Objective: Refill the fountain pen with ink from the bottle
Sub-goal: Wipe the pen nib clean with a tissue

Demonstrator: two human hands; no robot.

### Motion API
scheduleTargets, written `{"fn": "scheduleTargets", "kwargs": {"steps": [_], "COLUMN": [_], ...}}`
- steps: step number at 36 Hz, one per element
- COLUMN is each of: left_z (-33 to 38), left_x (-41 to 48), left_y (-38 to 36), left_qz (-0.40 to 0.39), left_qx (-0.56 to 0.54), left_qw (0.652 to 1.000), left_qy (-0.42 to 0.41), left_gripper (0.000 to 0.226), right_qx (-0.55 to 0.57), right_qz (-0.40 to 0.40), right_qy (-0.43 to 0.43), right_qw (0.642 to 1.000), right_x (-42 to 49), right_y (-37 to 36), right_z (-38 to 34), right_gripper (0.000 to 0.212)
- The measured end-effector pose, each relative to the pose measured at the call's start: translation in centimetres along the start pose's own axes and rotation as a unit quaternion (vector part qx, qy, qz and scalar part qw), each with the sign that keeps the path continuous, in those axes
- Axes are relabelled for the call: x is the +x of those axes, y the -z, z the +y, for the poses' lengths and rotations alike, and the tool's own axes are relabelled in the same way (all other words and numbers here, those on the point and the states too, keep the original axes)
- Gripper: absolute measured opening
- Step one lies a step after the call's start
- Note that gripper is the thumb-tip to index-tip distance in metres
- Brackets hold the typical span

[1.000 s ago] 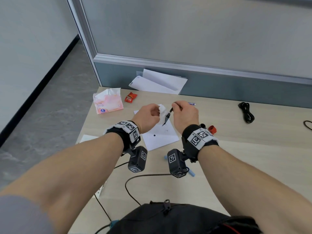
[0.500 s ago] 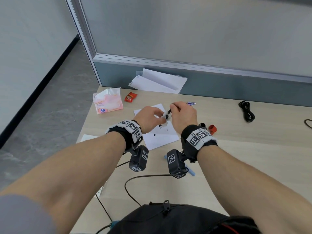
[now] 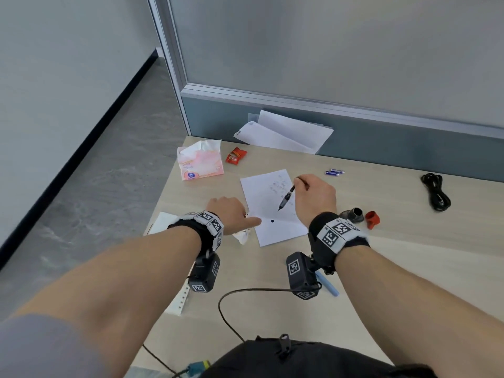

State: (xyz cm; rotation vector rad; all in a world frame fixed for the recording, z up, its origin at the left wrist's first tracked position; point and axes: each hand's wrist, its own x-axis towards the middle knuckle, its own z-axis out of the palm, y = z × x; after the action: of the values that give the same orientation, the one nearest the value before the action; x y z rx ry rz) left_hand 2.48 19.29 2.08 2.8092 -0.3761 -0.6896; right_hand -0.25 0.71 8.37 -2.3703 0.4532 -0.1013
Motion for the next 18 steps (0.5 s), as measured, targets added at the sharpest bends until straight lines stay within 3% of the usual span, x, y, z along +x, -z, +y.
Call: {"fn": "scheduleTargets", "kwargs": {"steps": [3,8,11,16,18], "left_z": [0.1,-2.4,-4.3,-6.2,-6.9], "left_x": [0.0,0.7,0.6,-0.1,-0.3], "left_y": [1.8,6.8,9.4,13.6,15.1], "left_qz": [0.104,0.261,0.328,0.295,0.284], "left_qx": [-0.063,-0.116,-0.136,-0.173,-0.140], "left_qw": [0.992,0.951,0.922,0.913,0.919], "left_qy": [0.027,0.117,0.153,0.222,0.237], "left_gripper": [0.062,0.035,0.041,0.057,0.049], "right_qx": [-0.004,-0.003,0.004,0.020,0.023], "right_qz": [0.005,0.013,0.017,0.028,0.029], "right_qy": [0.004,0.024,0.034,0.064,0.072], "right_qw": [1.000,1.000,0.999,0.997,0.997], "right_x": [-0.5,-1.3,-1.8,-2.1,-2.0], "right_y": [1.1,2.1,2.3,2.5,2.7], "right_z": [0.1,-0.4,-1.1,-2.6,-3.4], "right_gripper": [0.024,0.025,0.024,0.023,0.023]}}
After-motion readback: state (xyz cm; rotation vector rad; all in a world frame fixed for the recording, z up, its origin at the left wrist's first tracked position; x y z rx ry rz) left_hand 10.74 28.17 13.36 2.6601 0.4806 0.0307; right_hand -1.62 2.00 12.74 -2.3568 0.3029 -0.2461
